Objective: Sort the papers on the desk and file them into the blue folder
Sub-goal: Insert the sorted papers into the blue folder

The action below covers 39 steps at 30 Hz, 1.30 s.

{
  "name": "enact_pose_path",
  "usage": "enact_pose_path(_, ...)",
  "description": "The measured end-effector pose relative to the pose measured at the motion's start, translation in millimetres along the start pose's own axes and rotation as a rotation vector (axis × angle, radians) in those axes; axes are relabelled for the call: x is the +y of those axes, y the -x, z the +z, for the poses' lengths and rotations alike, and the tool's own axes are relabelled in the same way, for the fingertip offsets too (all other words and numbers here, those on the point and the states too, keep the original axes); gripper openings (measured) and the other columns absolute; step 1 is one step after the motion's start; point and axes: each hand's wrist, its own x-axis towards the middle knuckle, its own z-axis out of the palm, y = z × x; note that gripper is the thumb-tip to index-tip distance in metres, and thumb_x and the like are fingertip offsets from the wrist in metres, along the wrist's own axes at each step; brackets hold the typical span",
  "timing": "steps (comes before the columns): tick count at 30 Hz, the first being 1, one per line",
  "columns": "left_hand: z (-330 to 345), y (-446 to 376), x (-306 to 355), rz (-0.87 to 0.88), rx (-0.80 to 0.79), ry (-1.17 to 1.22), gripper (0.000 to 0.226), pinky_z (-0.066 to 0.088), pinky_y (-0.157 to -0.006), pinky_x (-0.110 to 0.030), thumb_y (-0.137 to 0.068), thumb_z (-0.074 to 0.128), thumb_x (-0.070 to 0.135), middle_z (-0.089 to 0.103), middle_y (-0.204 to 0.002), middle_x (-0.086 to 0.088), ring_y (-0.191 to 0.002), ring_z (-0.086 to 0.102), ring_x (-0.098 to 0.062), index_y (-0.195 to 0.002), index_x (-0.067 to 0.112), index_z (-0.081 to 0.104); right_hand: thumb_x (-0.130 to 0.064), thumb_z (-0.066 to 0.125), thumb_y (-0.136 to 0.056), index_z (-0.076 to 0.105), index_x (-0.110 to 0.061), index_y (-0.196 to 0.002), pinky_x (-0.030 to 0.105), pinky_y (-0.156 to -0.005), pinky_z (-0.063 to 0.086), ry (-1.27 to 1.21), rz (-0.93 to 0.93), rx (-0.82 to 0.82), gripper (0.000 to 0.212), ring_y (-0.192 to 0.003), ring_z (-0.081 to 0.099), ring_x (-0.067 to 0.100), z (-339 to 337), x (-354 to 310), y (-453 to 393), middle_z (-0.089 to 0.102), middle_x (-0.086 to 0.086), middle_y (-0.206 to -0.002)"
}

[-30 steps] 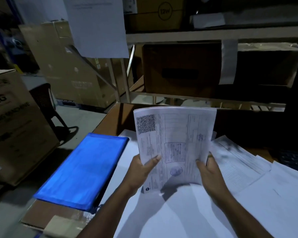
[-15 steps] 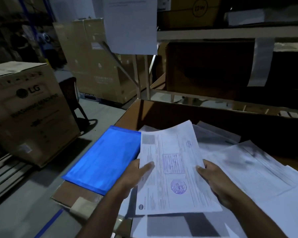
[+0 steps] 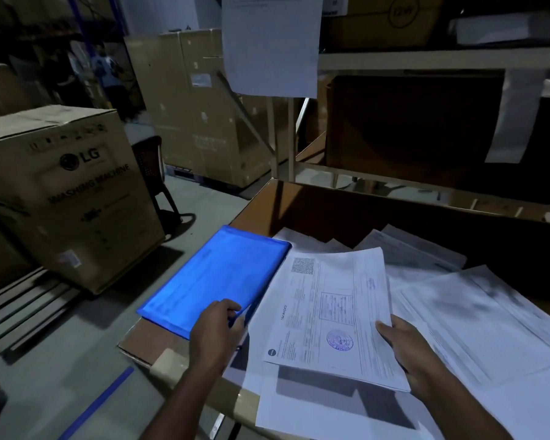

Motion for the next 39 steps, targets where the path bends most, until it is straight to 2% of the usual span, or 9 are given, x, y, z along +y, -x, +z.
enact_pose_path(7, -10.8, -9.9, 0.6, 0.024, 0.145, -0.089, 0.021, 0.043, -0.055, -0.035, -0.092, 0.058, 0.008, 0.059, -0.077, 0.009, -0.073, 0.06, -0.022, -0.087, 0.028, 0.053, -0.018, 0.042, -0.108, 0.063, -0.01, -0.124, 0.03, -0.055, 0.054, 0.074, 0.02, -0.007, 0.028, -0.09, 0.072, 0.027, 4.0, -5.4, 7.1, 0.075, 0.007, -0.104)
enact_pose_path(12, -17.3, -17.7, 0.5, 0.138, 0.175, -0.278, 0.047, 0.042, -0.061, -0.033, -0.079, 0.065, -0.011, 0.073, -0.106, 0.002, -0.104, 0.061, -0.023, -0.112, 0.021, 0.075, -0.019, 0.046, -0.106, 0.068, -0.009, -0.114, 0.03, -0.056, 0.056, 0.148, 0.042, -0.071, 0.026, -0.086, 0.074, 0.029, 10.6, -12.4, 3.9, 0.078, 0.008, -0.097)
enact_pose_path(14, -19.8, -19.1, -1.3, 0.156, 0.212, -0.278, 0.05, 0.048, -0.064, -0.037, -0.078, 0.068, -0.008, 0.074, -0.11, 0.002, -0.105, 0.06, -0.024, -0.12, 0.019, 0.074, -0.018, 0.047, -0.106, 0.07, -0.01, -0.109, 0.028, -0.053, 0.055, 0.171, 0.037, -0.116, 0.025, -0.082, 0.075, 0.027, 16.1, -16.0, 3.8, 0.079, 0.006, -0.092)
enact_pose_path(17, -23.6, -17.3, -1.6, 0.19, 0.231, -0.214, 0.052, 0.05, -0.069, -0.038, -0.083, 0.065, -0.007, 0.071, -0.118, 0.003, -0.107, 0.056, -0.023, -0.127, 0.018, 0.07, -0.019, 0.047, -0.106, 0.07, -0.009, -0.113, 0.033, -0.067, 0.057, 0.225, 0.03, -0.19, 0.026, -0.09, 0.075, 0.029, 27.6, -19.1, -2.1, 0.079, 0.008, -0.098)
enact_pose_path(20, -27.3, -13.3, -1.8, 0.22, 0.159, -0.081, 0.058, 0.05, -0.089, -0.036, -0.087, 0.066, -0.002, 0.063, -0.135, 0.006, -0.118, 0.048, -0.019, -0.14, 0.021, 0.061, -0.016, 0.047, -0.106, 0.069, -0.007, -0.113, 0.033, -0.067, 0.057, 0.218, 0.014, -0.205, 0.025, -0.09, 0.075, 0.029, 42.3, -23.2, -8.5, 0.078, 0.009, -0.098)
enact_pose_path(26, -34.6, -2.8, -11.8, 0.339, -0.009, 0.146, 0.08, 0.047, -0.107, -0.045, -0.077, 0.071, -0.007, 0.053, -0.146, 0.022, -0.126, 0.045, -0.007, -0.148, 0.028, 0.053, -0.012, 0.043, -0.106, 0.063, -0.009, -0.118, 0.031, -0.061, 0.053, 0.049, -0.079, 0.004, 0.023, -0.089, 0.07, 0.03, 77.1, -29.1, -28.8, 0.072, 0.012, -0.104)
enact_pose_path(29, -41.9, 2.9, -11.5, 0.338, -0.08, 0.237, 0.08, 0.058, -0.089, -0.037, -0.081, 0.064, -0.012, 0.047, -0.131, 0.048, -0.114, 0.054, -0.009, -0.141, 0.04, 0.055, -0.007, 0.041, -0.103, 0.062, -0.007, -0.119, 0.034, -0.067, 0.054, 0.015, -0.112, 0.106, 0.026, -0.096, 0.068, 0.036, 89.0, -27.3, -38.4, 0.07, 0.017, -0.108)
enact_pose_path(34, -50.4, 2.4, -11.2, 0.248, -0.091, 0.366, 0.07, 0.049, -0.087, -0.013, -0.087, 0.06, -0.012, 0.065, -0.128, 0.019, -0.111, 0.058, -0.006, -0.127, 0.045, 0.064, -0.007, 0.041, -0.099, 0.062, -0.009, -0.118, 0.047, -0.087, 0.056, 0.009, -0.129, 0.204, 0.028, -0.098, 0.066, 0.037, 103.9, -14.9, -48.4, 0.069, 0.014, -0.107)
enact_pose_path(39, -57.0, 5.4, 8.4, 0.26, -0.07, 0.367, 0.052, 0.047, -0.089, -0.014, -0.096, 0.047, 0.008, 0.054, -0.12, 0.051, -0.111, 0.052, 0.002, -0.117, 0.053, 0.061, -0.013, 0.039, -0.102, 0.058, -0.013, -0.122, 0.037, -0.087, 0.049, 0.115, -0.228, 0.214, 0.027, -0.101, 0.062, 0.03, 116.1, -4.7, -45.8, 0.065, 0.007, -0.111)
